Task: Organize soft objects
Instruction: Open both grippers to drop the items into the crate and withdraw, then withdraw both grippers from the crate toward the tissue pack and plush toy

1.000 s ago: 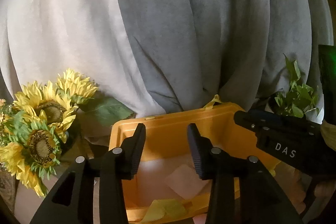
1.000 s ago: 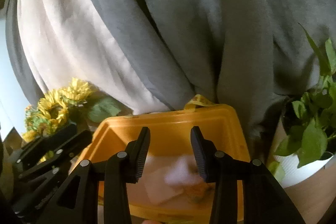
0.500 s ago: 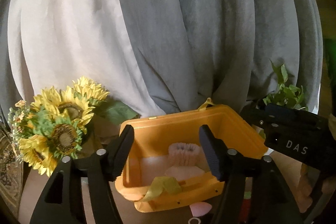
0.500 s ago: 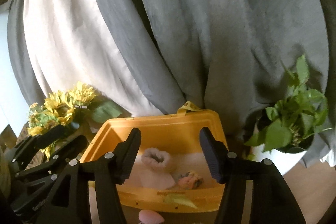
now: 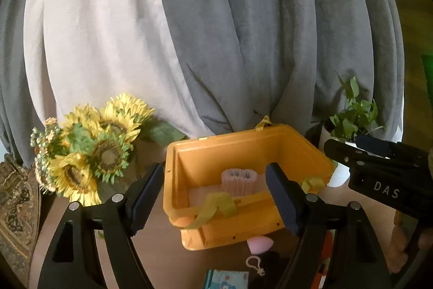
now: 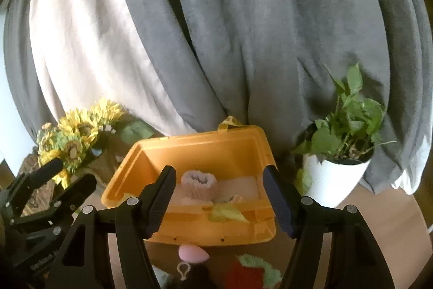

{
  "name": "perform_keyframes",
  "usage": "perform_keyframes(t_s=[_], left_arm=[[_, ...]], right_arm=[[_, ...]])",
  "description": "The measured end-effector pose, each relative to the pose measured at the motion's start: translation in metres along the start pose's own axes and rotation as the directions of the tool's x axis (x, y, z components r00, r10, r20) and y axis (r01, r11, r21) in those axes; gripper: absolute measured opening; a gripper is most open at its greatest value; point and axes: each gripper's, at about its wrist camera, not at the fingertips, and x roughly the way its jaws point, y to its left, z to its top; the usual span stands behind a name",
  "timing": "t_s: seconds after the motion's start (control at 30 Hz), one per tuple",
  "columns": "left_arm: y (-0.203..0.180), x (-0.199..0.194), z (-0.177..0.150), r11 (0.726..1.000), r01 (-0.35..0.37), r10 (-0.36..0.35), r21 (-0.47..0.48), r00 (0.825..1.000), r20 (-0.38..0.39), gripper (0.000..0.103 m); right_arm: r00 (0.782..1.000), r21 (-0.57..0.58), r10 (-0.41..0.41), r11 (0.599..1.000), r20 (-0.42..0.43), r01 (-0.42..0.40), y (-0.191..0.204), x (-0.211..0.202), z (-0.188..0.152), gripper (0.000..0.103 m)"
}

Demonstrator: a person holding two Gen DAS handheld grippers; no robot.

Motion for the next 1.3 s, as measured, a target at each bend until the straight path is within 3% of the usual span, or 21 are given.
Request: perform_keyframes(t_s=[0.17,0.27,0.73,1.3], left_arm=[[0.005,-0.012,-0.011,1.000,-0.010,0.010,-0.003,1.000,-0.016,0.080],[0.006,-0.019,-0.018,1.000,-0.019,0.019,-0.001,0.999,-0.029,0.080],[0.000,-0.035,-0.064,1.000,-0.004,0.006,0.016,0.993,-0.122,0.081],[-0.005,-0.044,-0.119,0.995,0.057,-0.039,0.077,0.976,-0.214,0.087]], right_arm=[[1.000,0.007,-0.011,1.000,-0.009,0.011,0.003,-0.011,-0.012,0.069],[0.999,0.006,-0.032,0.999,-0.011,0.032,0.006,-0.018,-0.021,0.075],[0.996,-0.003,-0.068,0.998,-0.064,0.068,0.007,-0.039,-0.059,0.076],[0.975,-0.013,-0.048,0.999,-0.215,0.046,0.017,-0.046,-0.117,0.076]])
